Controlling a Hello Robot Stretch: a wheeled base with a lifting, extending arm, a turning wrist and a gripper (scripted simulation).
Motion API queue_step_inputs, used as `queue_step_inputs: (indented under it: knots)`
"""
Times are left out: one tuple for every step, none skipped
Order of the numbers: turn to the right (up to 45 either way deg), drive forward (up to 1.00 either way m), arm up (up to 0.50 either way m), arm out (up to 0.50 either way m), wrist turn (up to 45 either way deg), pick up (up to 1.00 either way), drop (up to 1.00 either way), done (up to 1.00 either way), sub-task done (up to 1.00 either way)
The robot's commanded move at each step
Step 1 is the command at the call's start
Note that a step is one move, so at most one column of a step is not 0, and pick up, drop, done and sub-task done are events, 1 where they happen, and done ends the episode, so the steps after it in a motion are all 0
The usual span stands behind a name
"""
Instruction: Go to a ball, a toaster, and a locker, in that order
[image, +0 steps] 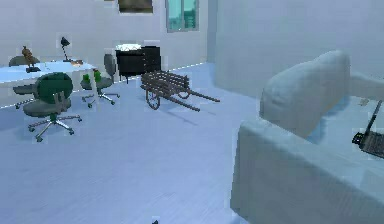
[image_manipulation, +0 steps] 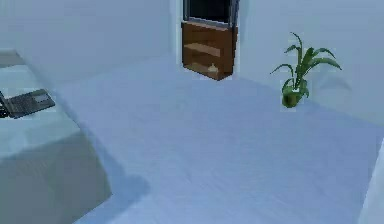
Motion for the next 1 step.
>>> queue_step_inputs:
  knots:
    - [-27.0, 0.0, 0.0, 0.0, 0.0, 0.0, 0.0, 0.0, 0.0]
